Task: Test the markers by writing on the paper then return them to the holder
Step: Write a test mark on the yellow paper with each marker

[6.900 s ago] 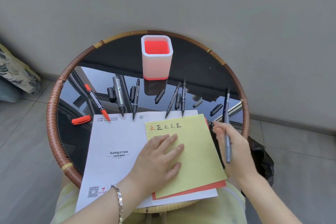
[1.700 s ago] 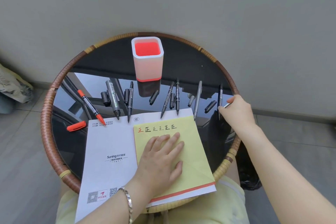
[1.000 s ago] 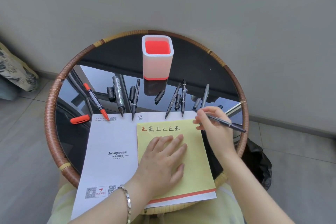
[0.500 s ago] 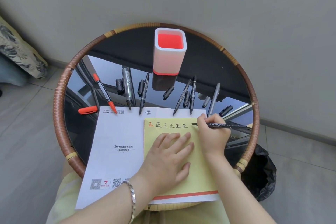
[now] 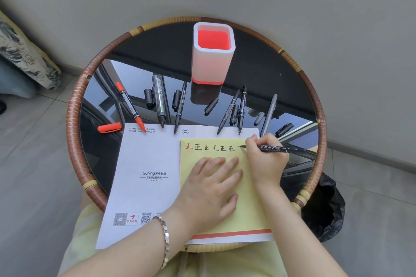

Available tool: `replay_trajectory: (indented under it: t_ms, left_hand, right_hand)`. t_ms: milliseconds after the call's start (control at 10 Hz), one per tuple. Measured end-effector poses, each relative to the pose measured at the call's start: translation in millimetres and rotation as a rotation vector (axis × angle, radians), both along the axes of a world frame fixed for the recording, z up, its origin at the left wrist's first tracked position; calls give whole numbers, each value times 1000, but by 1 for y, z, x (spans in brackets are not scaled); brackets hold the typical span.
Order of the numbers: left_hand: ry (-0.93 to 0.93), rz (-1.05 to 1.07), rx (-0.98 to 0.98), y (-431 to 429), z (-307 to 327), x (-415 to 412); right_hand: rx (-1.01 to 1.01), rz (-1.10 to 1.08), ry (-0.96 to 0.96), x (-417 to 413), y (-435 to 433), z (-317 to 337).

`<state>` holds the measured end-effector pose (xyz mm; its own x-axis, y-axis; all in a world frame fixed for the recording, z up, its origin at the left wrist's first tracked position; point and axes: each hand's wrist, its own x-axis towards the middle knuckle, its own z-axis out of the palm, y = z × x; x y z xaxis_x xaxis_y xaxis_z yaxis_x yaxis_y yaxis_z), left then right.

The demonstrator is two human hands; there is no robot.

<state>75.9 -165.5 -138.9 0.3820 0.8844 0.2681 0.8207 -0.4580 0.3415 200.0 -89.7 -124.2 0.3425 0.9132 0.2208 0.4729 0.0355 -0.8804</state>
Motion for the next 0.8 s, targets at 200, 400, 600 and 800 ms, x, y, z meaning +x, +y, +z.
replay_trajectory:
  t_ms: [200,400,600,800]
  left_hand:
    - [1,-3,-16,0,0,-1]
    - [-2,-2,-20,0,1,0]
    - [-4,1,-27,0,1,0]
    - [-1,3,-30,0,1,0]
  right_hand:
    - [-26,23,37,0,0,1]
    - [-18,37,49,2,-1,0]
    - [1,42,34,2,-1,-1]
    - [-11,42,69,2,0,-1]
